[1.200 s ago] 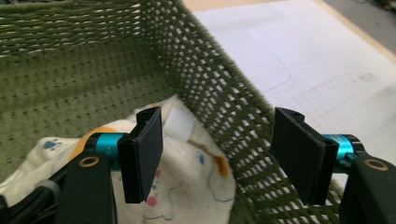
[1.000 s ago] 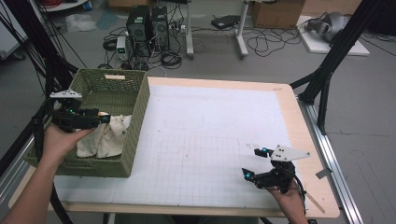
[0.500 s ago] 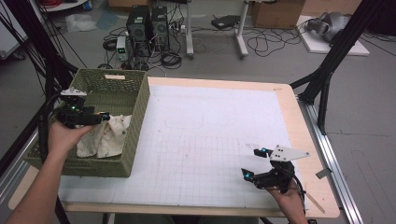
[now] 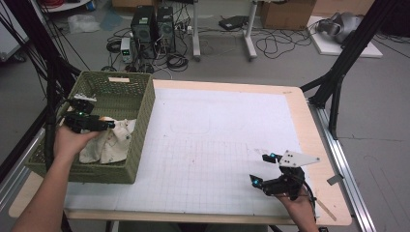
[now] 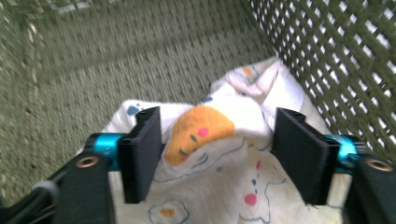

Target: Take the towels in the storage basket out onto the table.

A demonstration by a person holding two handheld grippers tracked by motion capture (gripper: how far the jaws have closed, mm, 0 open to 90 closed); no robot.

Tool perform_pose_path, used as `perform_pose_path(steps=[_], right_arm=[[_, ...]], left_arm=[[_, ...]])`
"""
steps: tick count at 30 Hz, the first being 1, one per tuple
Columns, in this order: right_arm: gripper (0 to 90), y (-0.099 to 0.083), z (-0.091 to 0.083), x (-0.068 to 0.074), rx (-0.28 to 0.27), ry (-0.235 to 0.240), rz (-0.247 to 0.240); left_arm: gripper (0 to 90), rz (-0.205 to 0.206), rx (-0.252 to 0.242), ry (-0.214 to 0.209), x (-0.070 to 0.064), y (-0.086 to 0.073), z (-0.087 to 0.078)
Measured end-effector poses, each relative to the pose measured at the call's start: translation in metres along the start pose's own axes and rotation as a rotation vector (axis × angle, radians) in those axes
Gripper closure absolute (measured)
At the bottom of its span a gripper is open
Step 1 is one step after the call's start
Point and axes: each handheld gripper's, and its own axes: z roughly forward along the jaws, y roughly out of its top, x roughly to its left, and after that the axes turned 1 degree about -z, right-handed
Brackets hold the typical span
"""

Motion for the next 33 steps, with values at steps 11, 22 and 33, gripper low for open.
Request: perform_pose_path(steps=[11, 22, 33], right_arm=[[10.9, 0.000, 0.000, 0.000, 0.003, 0.004, 0.003], [10.9, 0.000, -0.001, 0.000, -0.006, 0.006, 0.009], [10.9, 0.002, -0.001, -0.003, -0.023, 0.007, 0.028]], left_arm=[[74.1, 0.024, 0.094, -0.030, 0.000, -0.003, 0.008], [81.8, 0.051, 0.063, -0.091, -0.002, -0.004, -0.004], [82.1, 0.025, -0.032, -0.139, 0.004, -0.013, -0.029]])
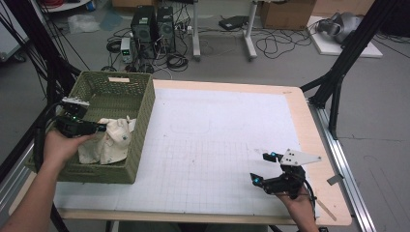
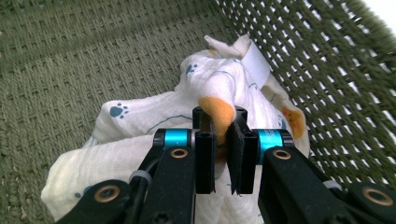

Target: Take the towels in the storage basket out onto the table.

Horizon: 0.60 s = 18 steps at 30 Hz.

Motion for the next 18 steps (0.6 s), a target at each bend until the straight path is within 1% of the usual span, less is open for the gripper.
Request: perform_pose_path(steps=[1, 2, 5, 9, 14, 18], right_arm=[[10.9, 0.000, 0.001, -0.001, -0.007, -0.001, -0.002], [10.9, 0.001, 0.001, 0.000, -0.003, 0.003, 0.008], [10.9, 0.001, 0.002, 0.000, 0.000, 0.006, 0.006], [10.9, 0.001, 0.002, 0.000, 0.001, 0.006, 0.007], [10.9, 0.001, 0.000, -0.001, -0.004, 0.001, 0.005], [10.9, 0.002, 0.000, -0.001, -0.004, 0.001, 0.003]], left_arm=[[82.1, 0.006, -0.003, -0.004, 0.001, -0.001, -0.001], [82.1, 0.004, -0.011, -0.010, 0.001, -0.002, -0.002], [82.2, -0.004, -0.032, -0.028, 0.002, -0.002, -0.007], [82.2, -0.033, -0.075, -0.056, 0.004, -0.002, -0.015], [82.3, -0.065, -0.120, -0.081, 0.007, -0.004, -0.023], [82.3, -0.082, -0.156, -0.108, 0.009, -0.007, -0.029]])
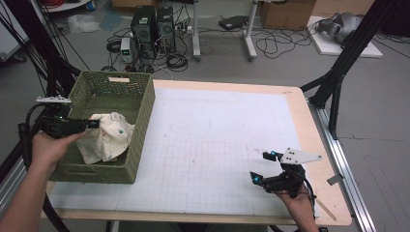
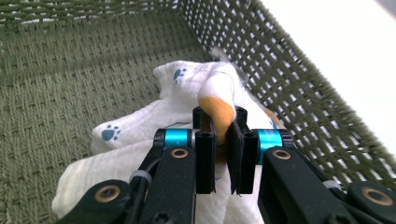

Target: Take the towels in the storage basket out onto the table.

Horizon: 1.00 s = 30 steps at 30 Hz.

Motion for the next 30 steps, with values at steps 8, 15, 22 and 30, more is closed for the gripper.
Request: perform_pose_path(steps=[8, 15, 22, 30], right_arm=[[10.9, 0.001, 0.000, 0.000, -0.005, -0.006, -0.006], [10.9, 0.001, 0.000, 0.000, -0.006, -0.005, -0.005], [10.9, 0.001, 0.000, -0.001, -0.007, -0.007, -0.008], [10.9, 0.001, 0.000, -0.002, -0.005, -0.006, -0.004]], left_arm=[[82.3, -0.062, -0.080, -0.076, 0.006, -0.002, -0.011], [82.3, -0.119, -0.140, -0.144, 0.011, -0.002, -0.020], [82.3, -0.165, -0.206, -0.214, 0.015, 0.000, -0.031], [82.5, -0.185, -0.297, -0.274, 0.012, 0.008, -0.050]])
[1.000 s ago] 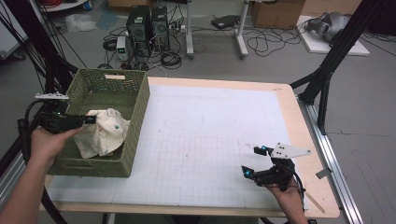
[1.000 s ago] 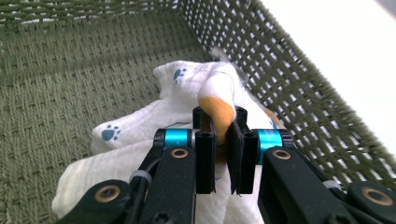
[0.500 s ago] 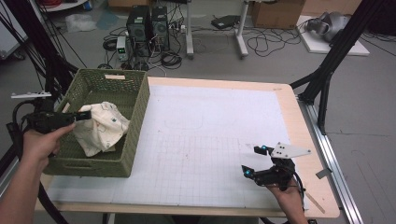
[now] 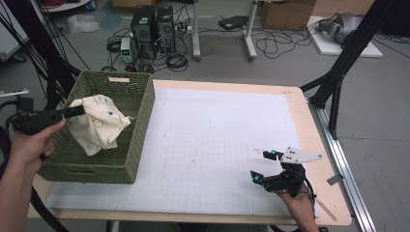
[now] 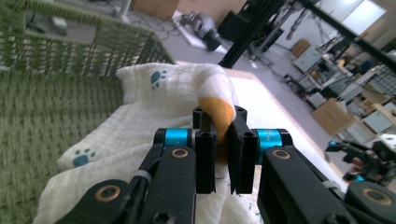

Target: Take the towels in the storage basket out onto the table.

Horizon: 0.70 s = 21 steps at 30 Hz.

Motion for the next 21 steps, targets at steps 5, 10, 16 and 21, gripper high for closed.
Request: perform_pose_path(steps=[5, 10, 16, 21], right_arm=[[10.9, 0.000, 0.001, 0.000, 0.003, 0.001, -0.006], [10.9, 0.000, 0.001, 0.000, 0.002, 0.002, 0.000], [10.9, 0.001, 0.001, 0.000, 0.003, -0.002, -0.010], [10.9, 0.001, 0.001, -0.001, 0.001, 0.000, -0.009]], left_arm=[[82.5, 0.008, -0.009, -0.022, -0.009, 0.006, -0.004], [82.5, 0.021, -0.023, -0.058, -0.021, 0.012, -0.004], [82.5, 0.050, -0.046, -0.109, -0.043, 0.025, 0.001], [82.6, 0.074, -0.051, -0.146, -0.062, 0.034, 0.005]])
